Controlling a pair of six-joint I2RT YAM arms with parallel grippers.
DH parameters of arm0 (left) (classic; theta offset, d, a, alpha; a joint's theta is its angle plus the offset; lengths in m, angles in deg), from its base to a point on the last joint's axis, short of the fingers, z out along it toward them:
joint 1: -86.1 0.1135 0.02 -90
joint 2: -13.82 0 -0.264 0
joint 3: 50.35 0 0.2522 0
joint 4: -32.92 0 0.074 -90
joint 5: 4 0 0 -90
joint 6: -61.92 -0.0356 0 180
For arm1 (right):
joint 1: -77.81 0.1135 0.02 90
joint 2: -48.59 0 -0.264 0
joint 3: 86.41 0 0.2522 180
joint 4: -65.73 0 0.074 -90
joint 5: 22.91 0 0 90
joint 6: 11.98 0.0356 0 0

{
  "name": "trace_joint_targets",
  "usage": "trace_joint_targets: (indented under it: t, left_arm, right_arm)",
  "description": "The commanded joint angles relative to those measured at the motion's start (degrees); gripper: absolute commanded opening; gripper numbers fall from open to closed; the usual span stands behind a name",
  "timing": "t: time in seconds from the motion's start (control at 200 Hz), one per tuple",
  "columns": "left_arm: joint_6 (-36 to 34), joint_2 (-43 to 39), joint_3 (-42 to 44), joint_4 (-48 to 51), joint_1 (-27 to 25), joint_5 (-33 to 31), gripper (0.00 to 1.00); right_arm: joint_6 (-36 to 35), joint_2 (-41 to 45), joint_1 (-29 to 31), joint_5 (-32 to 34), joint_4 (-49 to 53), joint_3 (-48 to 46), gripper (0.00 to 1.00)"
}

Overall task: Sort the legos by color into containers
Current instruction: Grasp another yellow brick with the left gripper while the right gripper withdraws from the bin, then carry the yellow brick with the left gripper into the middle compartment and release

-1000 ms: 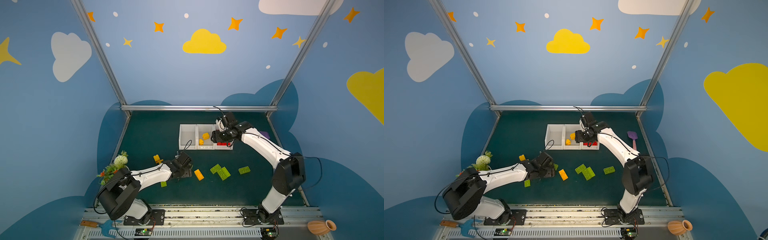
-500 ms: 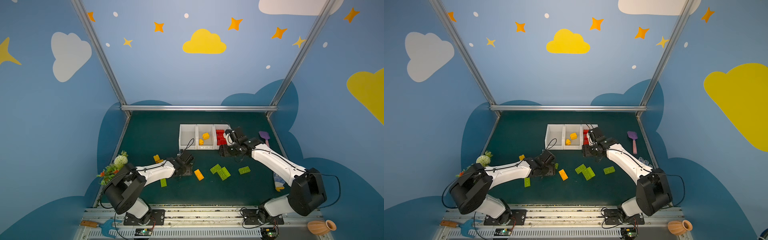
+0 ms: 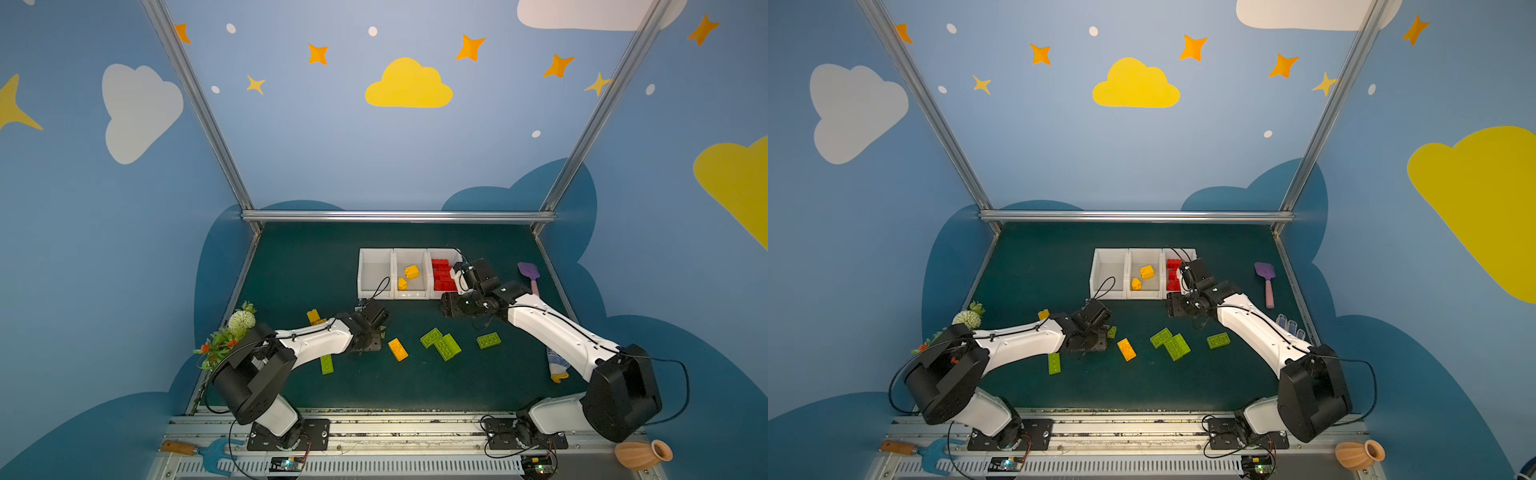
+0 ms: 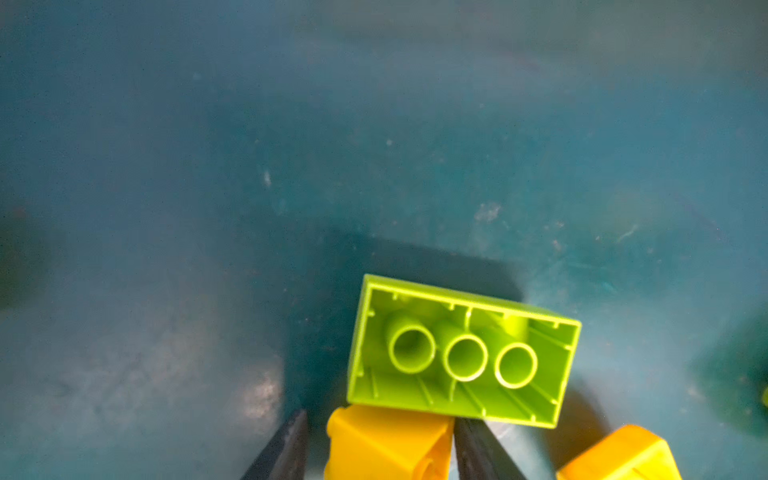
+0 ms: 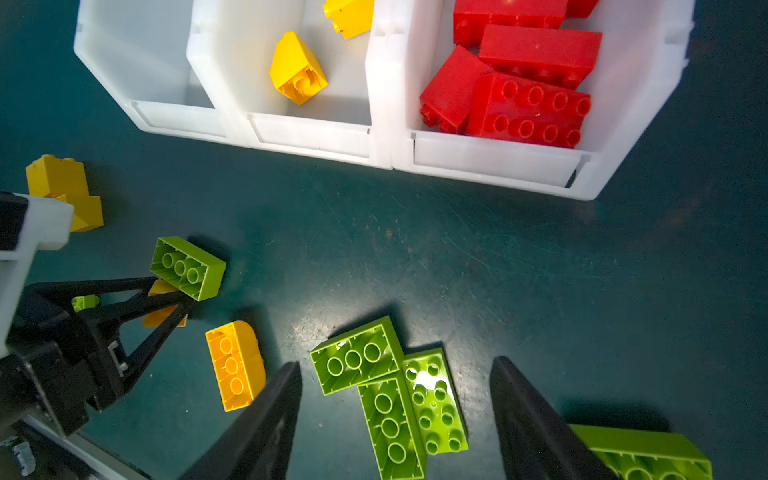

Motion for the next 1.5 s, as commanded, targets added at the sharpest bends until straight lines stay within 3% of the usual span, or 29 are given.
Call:
trace_joint_targets:
  t: [0.0,0.395,0.806,1.166,1.497]
  left_arm:
    - [0.22,2.33,1.48,0.78,0.13,2.74,0.47]
    - [0.74,-1.32,0.56,2.53,0.03,2.49,0.39]
    - [0.55,-6.65,-4.39,7.12,0.24,1.61,0.39]
    - [-1.74,-0.83,-19.14,11.93,2.83,2.74,0.4]
    - [-5.11,11.86,-38.33,16.54,6.16,4.65,0.4]
  right_arm:
    - [0.1,1.57,-0.3,0.45,-0.3,-0.54,0.7]
    - [0.1,3.72,-0.59,-0.01,-0.61,-1.92,0.7]
    - [1.29,9.48,-0.53,-2.25,-3.86,-7.44,0.69]
    - [2.63,15.34,0.35,-4.76,-12.68,-17.65,0.69]
    - [3.35,21.02,0.88,-5.19,-17.85,-25.34,0.69]
